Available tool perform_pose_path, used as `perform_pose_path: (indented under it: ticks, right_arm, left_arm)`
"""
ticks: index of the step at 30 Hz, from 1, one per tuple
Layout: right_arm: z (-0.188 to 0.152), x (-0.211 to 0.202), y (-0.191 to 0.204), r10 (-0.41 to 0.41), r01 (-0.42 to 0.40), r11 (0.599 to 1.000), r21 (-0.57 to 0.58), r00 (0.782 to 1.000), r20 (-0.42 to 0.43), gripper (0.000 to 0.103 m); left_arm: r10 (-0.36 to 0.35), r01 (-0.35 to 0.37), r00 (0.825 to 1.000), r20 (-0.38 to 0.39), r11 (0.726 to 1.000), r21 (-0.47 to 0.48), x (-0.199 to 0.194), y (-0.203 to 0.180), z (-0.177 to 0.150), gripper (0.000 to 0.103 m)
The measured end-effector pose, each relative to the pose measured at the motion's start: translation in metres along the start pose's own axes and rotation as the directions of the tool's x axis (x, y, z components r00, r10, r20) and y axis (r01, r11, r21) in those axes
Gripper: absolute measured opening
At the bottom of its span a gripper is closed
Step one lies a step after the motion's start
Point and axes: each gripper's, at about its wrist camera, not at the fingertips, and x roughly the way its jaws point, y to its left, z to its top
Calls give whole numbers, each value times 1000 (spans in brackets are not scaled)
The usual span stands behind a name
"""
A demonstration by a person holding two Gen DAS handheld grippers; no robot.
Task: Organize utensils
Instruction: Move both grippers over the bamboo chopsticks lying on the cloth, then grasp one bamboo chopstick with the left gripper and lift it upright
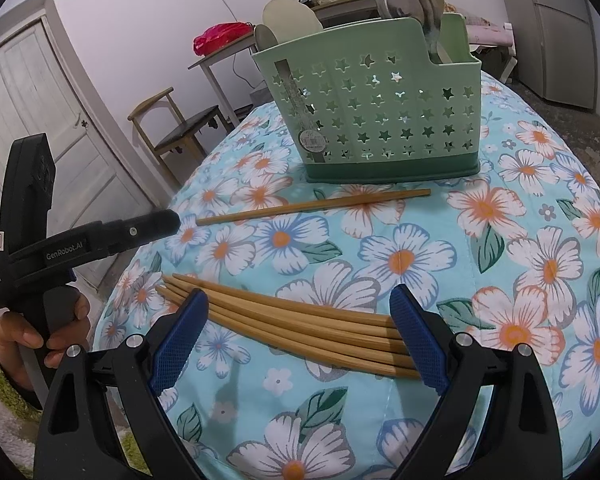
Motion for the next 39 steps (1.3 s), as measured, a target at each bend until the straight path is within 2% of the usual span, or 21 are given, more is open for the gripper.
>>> perform_pose_path:
  ticks: [7, 11, 15, 18, 21, 22, 23, 24, 25, 27, 28, 29, 30, 31, 32, 33, 35, 39]
  right_arm:
    - [2, -3, -1, -10, 10, 1000, -6, 1000, 14, 89]
    - [13, -16, -18, -97, 98, 995, -4, 993, 73, 89]
    - [24, -30, -56, -198, 190, 979, 79, 975, 100, 89]
    - [28, -37, -81, -230, 216, 966, 142, 969, 89, 89]
    - [29, -41, -92, -248, 232, 958, 167, 965, 83, 89]
    - [29, -41, -93, -251, 234, 957, 171, 964, 83, 89]
    - [29, -40, -94, -251, 234, 956, 176, 965, 81, 89]
    - [29, -40, -95, -248, 230, 956, 183, 966, 78, 89]
    - [28, -39, -96, -244, 226, 955, 191, 967, 74, 89]
    - [26, -36, -97, -234, 217, 955, 202, 970, 66, 89]
    - [25, -33, -97, -228, 211, 955, 208, 972, 60, 89]
    - [24, -34, -98, -226, 210, 955, 210, 973, 55, 89]
    - [23, -33, -99, -225, 210, 955, 210, 973, 51, 89]
    - [23, -32, -99, -224, 210, 955, 210, 973, 46, 89]
    - [23, -31, -99, -224, 210, 955, 210, 974, 45, 89]
    - [23, -32, -100, -224, 210, 955, 211, 974, 45, 89]
    - [23, -31, -100, -222, 208, 954, 215, 974, 46, 89]
    - [21, -32, -101, -221, 206, 953, 220, 974, 45, 89]
  left_arm:
    - [6, -6, 1000, 1, 1000, 3, 0, -1, 0, 85]
    - [6, -6, 1000, -2, 999, 35, 2, -8, -5, 85]
    - [-14, 15, 1000, -6, 993, 119, -1, -28, -16, 85]
    - [-33, 30, 999, 8, 967, 252, -8, -54, -31, 84]
    - [-41, 26, 999, 26, 906, 422, -13, -83, -50, 71]
    - [-51, 33, 998, 22, 867, 497, -13, -95, -61, 68]
    - [-53, 35, 998, 18, 842, 539, -12, -104, -66, 62]
    - [-51, 30, 999, 18, 793, 609, -11, -115, -77, 57]
    - [-44, 20, 999, 21, 757, 653, -9, -123, -83, 54]
    - [-14, -16, 999, 33, 660, 751, -2, -141, -97, 40]
    - [14, -52, 998, 53, 585, 809, 2, -149, -109, 36]
    - [26, -68, 998, 64, 546, 835, 7, -155, -113, 31]
    - [41, -88, 996, 78, 496, 864, 10, -160, -120, 27]
    - [56, -101, 995, 84, 446, 889, 14, -164, -127, 26]
    - [71, -105, 994, 83, 407, 907, 19, -166, -133, 23]
    - [80, -111, 993, 87, 377, 920, 22, -167, -137, 22]
    - [76, -128, 991, 108, 345, 930, 23, -168, -140, 20]
    - [68, -121, 992, 104, 329, 937, 20, -168, -140, 13]
